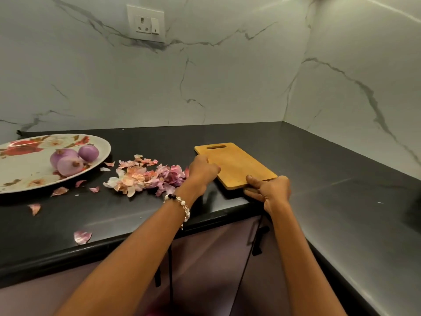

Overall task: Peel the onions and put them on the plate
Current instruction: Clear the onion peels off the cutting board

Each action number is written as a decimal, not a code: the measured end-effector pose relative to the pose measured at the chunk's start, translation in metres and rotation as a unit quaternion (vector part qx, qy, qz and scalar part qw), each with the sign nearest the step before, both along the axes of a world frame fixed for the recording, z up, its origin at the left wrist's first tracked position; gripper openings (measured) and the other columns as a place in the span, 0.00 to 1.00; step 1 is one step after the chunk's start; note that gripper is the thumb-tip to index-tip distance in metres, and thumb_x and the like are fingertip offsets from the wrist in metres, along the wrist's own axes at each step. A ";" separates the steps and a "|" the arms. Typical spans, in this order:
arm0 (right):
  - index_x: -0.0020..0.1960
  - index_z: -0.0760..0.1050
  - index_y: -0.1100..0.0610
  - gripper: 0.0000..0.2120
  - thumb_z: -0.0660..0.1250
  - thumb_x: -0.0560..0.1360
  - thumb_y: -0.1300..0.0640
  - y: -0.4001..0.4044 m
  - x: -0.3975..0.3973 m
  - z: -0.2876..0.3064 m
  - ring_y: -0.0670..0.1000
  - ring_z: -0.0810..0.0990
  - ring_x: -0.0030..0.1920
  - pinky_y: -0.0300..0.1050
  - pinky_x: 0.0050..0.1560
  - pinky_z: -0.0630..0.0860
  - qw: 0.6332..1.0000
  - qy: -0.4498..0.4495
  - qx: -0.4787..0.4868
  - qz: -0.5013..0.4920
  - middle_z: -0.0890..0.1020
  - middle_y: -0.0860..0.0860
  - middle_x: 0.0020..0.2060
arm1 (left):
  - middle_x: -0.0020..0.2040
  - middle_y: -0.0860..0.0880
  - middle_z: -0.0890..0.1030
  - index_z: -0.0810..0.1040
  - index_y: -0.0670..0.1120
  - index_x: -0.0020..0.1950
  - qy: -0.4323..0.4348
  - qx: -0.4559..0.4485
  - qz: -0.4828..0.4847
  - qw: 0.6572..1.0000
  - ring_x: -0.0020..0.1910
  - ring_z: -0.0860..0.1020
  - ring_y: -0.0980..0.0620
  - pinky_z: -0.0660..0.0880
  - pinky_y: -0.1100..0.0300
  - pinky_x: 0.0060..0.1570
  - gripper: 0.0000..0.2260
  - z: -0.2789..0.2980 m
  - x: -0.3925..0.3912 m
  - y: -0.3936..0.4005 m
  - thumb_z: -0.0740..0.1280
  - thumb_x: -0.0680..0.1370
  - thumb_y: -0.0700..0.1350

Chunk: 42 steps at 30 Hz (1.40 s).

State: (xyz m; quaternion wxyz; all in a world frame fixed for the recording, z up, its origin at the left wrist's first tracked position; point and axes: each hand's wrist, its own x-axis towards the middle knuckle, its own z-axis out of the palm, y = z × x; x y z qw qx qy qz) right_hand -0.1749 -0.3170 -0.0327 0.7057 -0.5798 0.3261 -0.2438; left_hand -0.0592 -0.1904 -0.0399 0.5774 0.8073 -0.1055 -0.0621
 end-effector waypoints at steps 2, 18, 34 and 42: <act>0.41 0.71 0.69 0.13 0.76 0.69 0.69 -0.002 0.002 -0.002 0.61 0.84 0.31 0.55 0.37 0.83 0.995 0.036 -0.085 -0.019 0.80 0.62 0.42 | 0.51 0.49 0.79 0.75 0.47 0.45 -0.010 0.010 0.004 1.000 0.52 0.76 0.49 0.75 0.52 0.54 0.06 -0.004 0.000 0.001 0.71 0.72 0.41; 0.63 0.78 0.60 0.25 0.71 0.74 0.43 0.096 0.042 -0.006 0.53 0.80 0.56 0.49 0.59 0.76 0.849 -0.055 -0.465 0.245 0.82 0.57 0.56 | 0.46 0.46 0.84 0.84 0.46 0.52 -0.251 0.081 0.169 0.950 0.48 0.81 0.48 0.76 0.55 0.49 0.09 0.027 -0.063 0.156 0.67 0.77 0.48; 0.80 0.52 0.50 0.51 0.48 0.65 0.22 0.156 0.105 -0.016 0.66 0.48 0.78 0.64 0.76 0.45 0.754 0.130 -0.567 0.305 0.52 0.64 0.78 | 0.71 0.25 0.41 0.42 0.42 0.77 0.004 0.443 0.236 0.865 0.71 0.37 0.28 0.36 0.37 0.69 0.47 -0.013 -0.044 0.217 0.42 0.71 0.75; 0.71 0.70 0.59 0.27 0.51 0.83 0.42 0.173 0.139 0.000 0.58 0.72 0.69 0.46 0.66 0.66 0.738 -0.006 -0.499 0.453 0.75 0.58 0.67 | 0.74 0.34 0.58 0.57 0.35 0.74 -0.084 0.346 0.177 0.917 0.73 0.56 0.35 0.51 0.43 0.72 0.35 -0.015 -0.010 0.196 0.48 0.80 0.63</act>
